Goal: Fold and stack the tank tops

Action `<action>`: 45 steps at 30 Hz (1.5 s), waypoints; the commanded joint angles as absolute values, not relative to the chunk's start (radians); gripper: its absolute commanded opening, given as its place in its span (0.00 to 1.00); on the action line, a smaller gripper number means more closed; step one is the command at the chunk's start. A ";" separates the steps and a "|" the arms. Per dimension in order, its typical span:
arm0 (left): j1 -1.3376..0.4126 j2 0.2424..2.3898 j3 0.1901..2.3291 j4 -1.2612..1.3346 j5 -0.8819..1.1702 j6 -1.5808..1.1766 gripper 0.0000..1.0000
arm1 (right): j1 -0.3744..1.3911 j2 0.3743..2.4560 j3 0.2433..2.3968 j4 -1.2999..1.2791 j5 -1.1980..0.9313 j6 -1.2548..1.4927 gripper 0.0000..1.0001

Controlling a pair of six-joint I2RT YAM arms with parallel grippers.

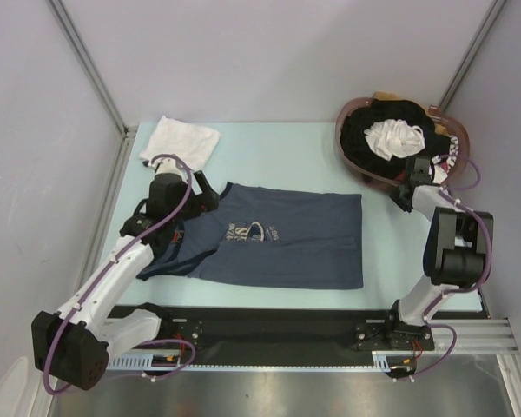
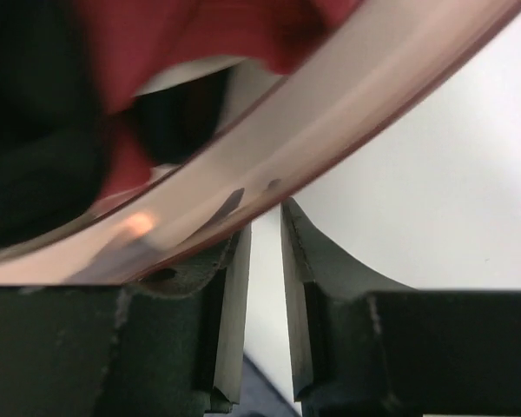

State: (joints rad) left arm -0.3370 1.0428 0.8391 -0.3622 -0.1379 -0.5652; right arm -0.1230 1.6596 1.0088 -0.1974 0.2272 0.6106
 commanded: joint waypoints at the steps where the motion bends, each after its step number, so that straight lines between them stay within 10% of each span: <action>1: -0.324 1.054 0.864 -0.305 -0.110 -0.517 1.00 | -0.158 1.775 1.133 -0.156 0.236 0.657 0.25; 9: -0.284 1.178 0.890 -0.259 -0.058 -0.515 1.00 | -0.178 2.034 1.506 -0.319 0.195 0.681 0.25; 24: -0.282 1.412 0.979 -0.140 -0.050 -0.396 1.00 | -0.118 1.658 0.962 -0.009 0.023 0.557 0.46; 45: -0.265 1.762 1.275 -0.224 -0.037 -0.221 0.92 | 0.124 1.812 1.123 -0.052 0.196 0.334 0.48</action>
